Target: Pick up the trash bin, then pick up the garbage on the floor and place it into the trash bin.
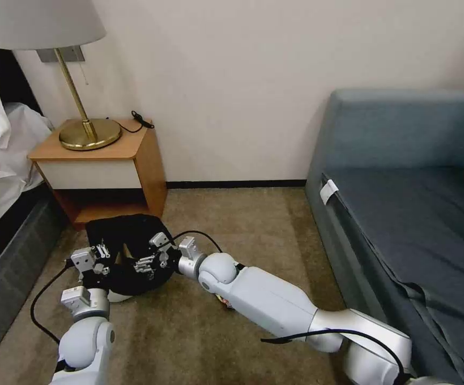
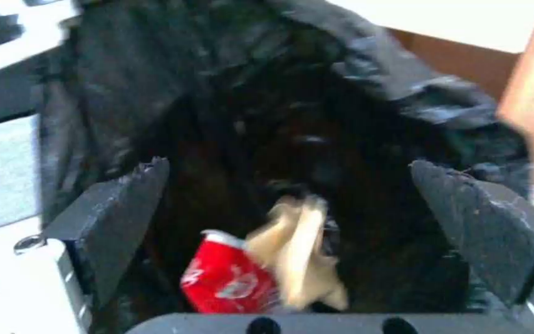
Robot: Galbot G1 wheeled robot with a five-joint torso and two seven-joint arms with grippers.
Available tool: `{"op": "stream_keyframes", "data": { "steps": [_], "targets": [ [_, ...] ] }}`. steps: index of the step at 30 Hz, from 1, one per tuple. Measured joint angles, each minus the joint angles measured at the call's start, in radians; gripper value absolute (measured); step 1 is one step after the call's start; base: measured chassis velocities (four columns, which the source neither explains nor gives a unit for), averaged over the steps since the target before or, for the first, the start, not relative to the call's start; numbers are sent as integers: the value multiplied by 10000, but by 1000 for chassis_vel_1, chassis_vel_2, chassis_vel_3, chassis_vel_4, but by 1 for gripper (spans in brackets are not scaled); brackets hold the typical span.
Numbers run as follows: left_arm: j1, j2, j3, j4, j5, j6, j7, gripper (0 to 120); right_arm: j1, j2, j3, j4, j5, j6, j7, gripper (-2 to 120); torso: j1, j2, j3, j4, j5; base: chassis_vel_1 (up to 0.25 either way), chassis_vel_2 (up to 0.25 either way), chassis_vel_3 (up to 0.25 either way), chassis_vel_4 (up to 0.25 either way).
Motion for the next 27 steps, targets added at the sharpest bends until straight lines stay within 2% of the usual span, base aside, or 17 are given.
{"op": "stream_keyframes", "data": {
  "steps": [14,24,26,27],
  "targets": [
    [140,108,-238,-57,-66,-14,10,0,-2,-523,339,490,277,-196,507,100,0,0,0,0,0,0,0,0,0],
    [266,109,-338,-53,-79,-88,29,0,6,-1046,878,692,295,-708,1905,100,0,0,0,-1,-1,0,0,0,0],
    [314,108,-384,-28,-109,-119,39,0,-98,-1248,1011,893,440,-1176,2511,100,0,0,0,0,0,0,0,0,0],
    [314,108,-384,-28,-109,-119,39,0,-98,-1248,1011,893,440,-1176,2511,100,0,0,0,0,0,0,0,0,0]
  ]
}}
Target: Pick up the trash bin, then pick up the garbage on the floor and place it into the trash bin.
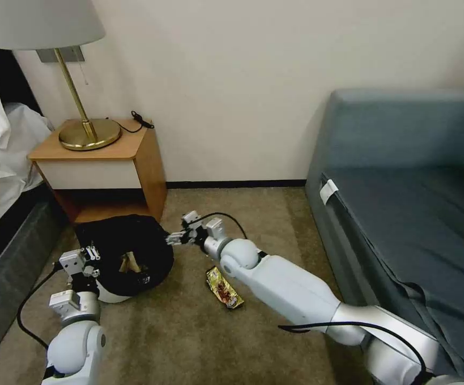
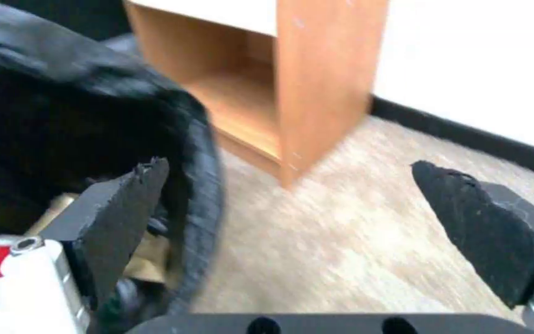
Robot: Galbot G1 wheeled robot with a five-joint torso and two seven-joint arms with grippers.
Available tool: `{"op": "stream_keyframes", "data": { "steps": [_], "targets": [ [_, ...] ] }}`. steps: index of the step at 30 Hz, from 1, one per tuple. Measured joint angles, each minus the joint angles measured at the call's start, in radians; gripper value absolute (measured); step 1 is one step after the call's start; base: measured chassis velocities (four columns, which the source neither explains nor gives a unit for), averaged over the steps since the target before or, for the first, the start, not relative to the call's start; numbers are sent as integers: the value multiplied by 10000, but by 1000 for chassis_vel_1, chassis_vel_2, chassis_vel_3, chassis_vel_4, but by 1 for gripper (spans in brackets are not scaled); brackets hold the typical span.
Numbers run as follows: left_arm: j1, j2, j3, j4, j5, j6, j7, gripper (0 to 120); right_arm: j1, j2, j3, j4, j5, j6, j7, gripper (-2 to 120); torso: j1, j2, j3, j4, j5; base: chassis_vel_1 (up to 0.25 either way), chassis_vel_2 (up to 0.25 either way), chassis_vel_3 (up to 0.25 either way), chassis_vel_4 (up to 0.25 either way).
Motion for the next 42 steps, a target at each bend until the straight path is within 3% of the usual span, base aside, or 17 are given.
{"op": "stream_keyframes", "data": {
  "steps": [3,13,19,26,33,42],
  "targets": [
    [30,3,-23,-1,-23,-9,6,0,-111,-228,-54,184,107,-436,367,100,0,0,0,-1,0,0,0,0,0],
    [134,134,-62,-88,-34,-7,4,0,-708,-1296,-855,1048,2143,-2576,1988,100,0,0,0,-1,0,0,0,0,0],
    [171,159,2,-128,68,8,-5,0,-1215,-1988,-1202,1408,2635,-2993,2214,100,0,0,0,-4,0,0,0,0,0],
    [197,148,22,-256,135,40,-21,0,-1935,-2113,-1277,1501,2657,-3173,2246,100,0,0,0,-1,0,0,0,0,0],
    [276,112,3,-237,158,-12,-9,0,-2194,-1518,-999,812,1946,-2652,1638,100,0,0,0,1,1,0,0,0,0],
    [271,-131,89,127,273,-182,89,0,-2051,-682,-537,-1765,385,-1803,93,100,0,-1,1,0,-2,0,0,0,0]
  ]
}}
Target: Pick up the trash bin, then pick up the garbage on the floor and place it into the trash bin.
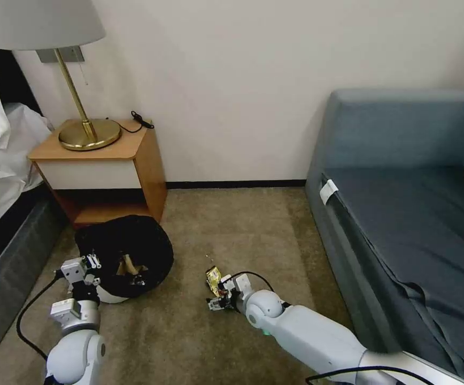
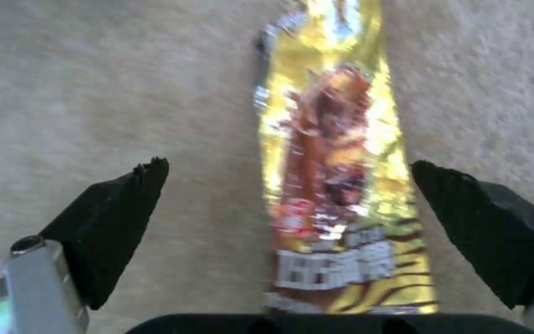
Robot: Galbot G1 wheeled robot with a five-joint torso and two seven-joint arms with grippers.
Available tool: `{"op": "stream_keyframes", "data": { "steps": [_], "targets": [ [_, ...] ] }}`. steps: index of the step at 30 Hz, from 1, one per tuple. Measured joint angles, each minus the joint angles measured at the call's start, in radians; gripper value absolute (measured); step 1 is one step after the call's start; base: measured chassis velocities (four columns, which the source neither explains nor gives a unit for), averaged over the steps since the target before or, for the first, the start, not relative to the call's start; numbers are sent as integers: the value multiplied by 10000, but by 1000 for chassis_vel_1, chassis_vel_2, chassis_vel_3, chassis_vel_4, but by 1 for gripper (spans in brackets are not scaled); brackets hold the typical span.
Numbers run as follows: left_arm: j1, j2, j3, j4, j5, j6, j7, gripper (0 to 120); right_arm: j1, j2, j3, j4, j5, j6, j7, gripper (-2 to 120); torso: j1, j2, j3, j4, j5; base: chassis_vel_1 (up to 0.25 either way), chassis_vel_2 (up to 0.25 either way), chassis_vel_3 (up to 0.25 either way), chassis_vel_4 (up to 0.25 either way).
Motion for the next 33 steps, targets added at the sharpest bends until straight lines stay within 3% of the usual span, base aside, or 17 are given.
{"op": "stream_keyframes", "data": {
  "steps": [12,16,19,22,25,29,32,33],
  "targets": [
    [-16,85,16,45,-20,-5,13,0,113,296,302,-999,-410,423,-789,98,0,0,0,1,1,0,0,0,0],
    [-17,94,-10,72,-38,-19,26,0,103,410,281,-1202,-438,451,-965,80,0,0,0,1,1,0,0,0,0],
    [-24,97,-19,79,-46,-19,26,0,101,407,255,-1216,-434,450,-1018,76,0,0,0,1,1,0,0,0,0],
    [-61,100,-22,123,-62,-19,29,0,113,377,223,-1283,-402,471,-1222,59,0,0,0,0,1,0,0,0,0],
    [-77,98,-22,155,-64,-21,30,0,126,373,229,-1312,-392,488,-1264,54,0,0,0,0,1,0,0,0,0],
    [-110,99,-22,228,-89,-38,41,0,141,347,236,-1343,-381,538,-1313,33,0,0,0,0,1,0,0,0,0],
    [-117,108,-24,251,-99,-44,46,0,140,346,245,-1343,-377,550,-1314,29,0,0,0,0,1,0,0,0,0],
    [-122,119,-32,270,-110,-52,49,0,126,346,271,-1345,-376,567,-1315,21,0,1,0,0,1,0,0,0,0]
  ]
}}
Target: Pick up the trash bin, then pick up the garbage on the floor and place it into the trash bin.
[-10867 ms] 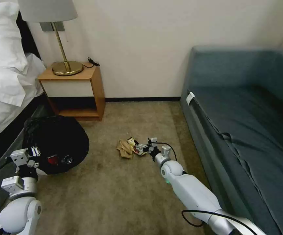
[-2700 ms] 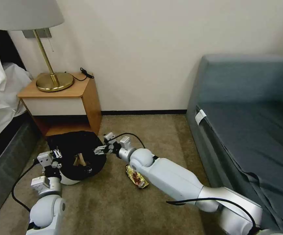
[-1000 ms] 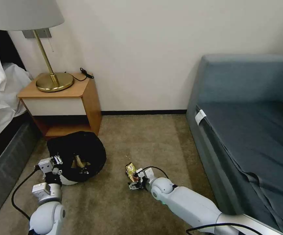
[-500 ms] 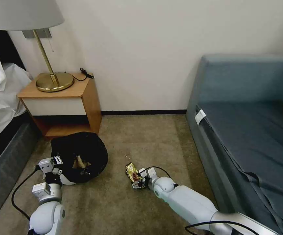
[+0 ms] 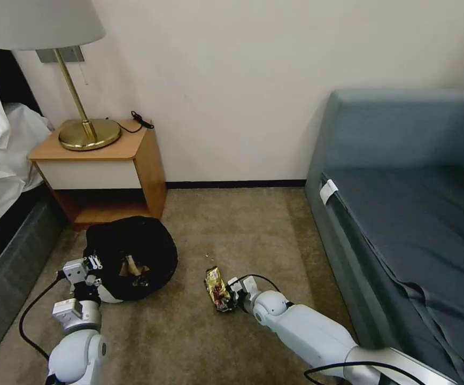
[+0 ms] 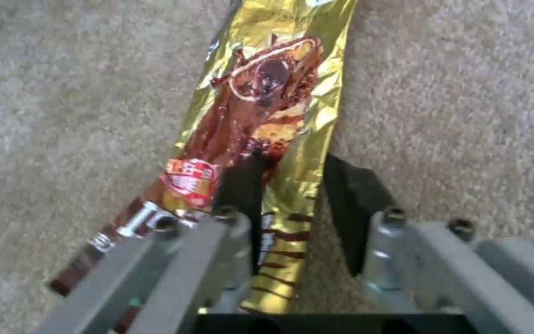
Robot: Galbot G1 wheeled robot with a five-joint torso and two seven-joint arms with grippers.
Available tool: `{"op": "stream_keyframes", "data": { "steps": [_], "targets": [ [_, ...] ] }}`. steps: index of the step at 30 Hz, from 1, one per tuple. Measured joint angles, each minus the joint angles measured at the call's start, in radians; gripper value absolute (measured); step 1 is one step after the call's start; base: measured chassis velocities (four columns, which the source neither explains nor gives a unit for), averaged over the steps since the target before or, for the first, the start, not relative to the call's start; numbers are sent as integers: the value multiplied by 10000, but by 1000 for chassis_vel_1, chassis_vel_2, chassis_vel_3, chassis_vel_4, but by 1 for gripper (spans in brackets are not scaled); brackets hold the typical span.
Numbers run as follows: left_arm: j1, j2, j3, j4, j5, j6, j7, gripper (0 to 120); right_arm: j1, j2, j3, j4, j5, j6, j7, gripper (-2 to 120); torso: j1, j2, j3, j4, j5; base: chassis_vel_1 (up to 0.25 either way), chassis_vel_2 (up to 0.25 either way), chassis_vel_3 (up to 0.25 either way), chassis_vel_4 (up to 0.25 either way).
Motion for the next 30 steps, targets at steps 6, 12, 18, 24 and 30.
{"op": "stream_keyframes", "data": {
  "steps": [6,12,18,24,30],
  "targets": [
    [-18,28,-2,8,-21,-4,9,0,-49,-12,54,6,-4,50,0,1,0,-1,0,0,0,0,0,0,0],
    [-52,46,11,-16,-33,-2,10,0,-70,-82,165,214,39,68,37,0,0,-1,0,-1,0,0,0,0,0],
    [-57,46,37,-36,-21,16,9,0,-77,-209,268,514,195,64,121,0,0,0,0,-1,0,0,0,0,0],
    [-51,27,55,-5,-4,14,18,0,-129,-224,298,531,179,64,121,0,0,0,0,0,0,0,0,0,0],
    [-7,-5,60,-1,-8,-11,64,0,-203,-197,361,500,130,97,53,0,0,0,0,0,0,0,0,0,0]
  ]
}}
